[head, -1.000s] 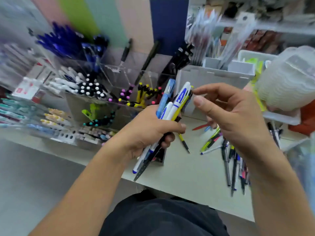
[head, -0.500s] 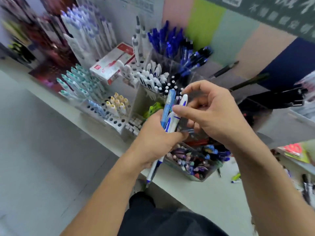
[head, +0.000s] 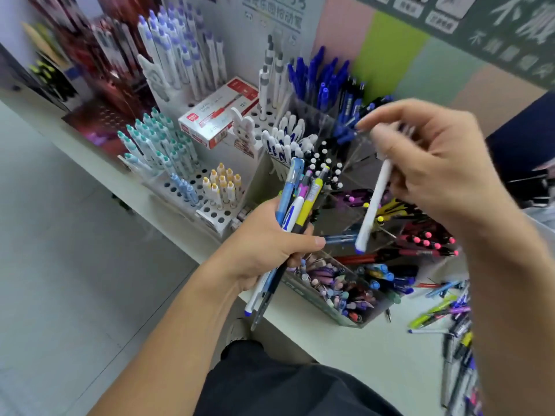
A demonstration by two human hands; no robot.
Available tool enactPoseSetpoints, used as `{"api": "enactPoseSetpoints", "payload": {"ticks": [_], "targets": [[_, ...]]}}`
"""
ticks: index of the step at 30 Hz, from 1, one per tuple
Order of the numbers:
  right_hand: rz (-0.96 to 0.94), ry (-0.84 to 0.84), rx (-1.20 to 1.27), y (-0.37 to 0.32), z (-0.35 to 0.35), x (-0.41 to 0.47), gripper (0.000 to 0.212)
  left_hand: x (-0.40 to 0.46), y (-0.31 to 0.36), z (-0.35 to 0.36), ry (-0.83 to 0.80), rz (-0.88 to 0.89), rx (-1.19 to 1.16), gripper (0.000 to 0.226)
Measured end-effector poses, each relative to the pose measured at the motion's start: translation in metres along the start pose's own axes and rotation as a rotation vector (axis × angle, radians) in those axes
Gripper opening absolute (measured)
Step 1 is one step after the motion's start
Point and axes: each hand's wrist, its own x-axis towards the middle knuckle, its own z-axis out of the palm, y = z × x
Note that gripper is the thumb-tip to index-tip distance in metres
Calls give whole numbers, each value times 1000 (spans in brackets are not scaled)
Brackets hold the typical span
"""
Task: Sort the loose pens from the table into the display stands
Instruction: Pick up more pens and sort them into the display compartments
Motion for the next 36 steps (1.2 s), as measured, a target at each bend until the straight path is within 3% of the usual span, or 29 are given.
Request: {"api": "enactPoseSetpoints", "payload": {"ticks": [3, 5, 14, 20, 26, 30, 36], "targets": [[28, -522, -194, -13, 3, -2, 12, 2, 0, 3, -29, -4, 42, 29], [6, -619, -273, -14, 12, -2, 15, 3, 1, 6, -58, 8, 68, 26], [154, -653, -234, -1, 25, 2, 10, 3, -6, 11, -63, 42, 138, 27], [213, -441, -17, 3, -3, 19, 12, -1, -7, 4, -71, -2, -50, 19], [257, -373, 141, 4, 11, 20, 12, 6, -4, 10, 45, 35, -52, 24], [351, -357, 237, 11, 18, 25, 16, 7, -5, 10, 40, 53, -71, 27], [279, -366, 275, 7, 9, 26, 18, 8, -5, -4, 11, 95, -117, 23]]}}
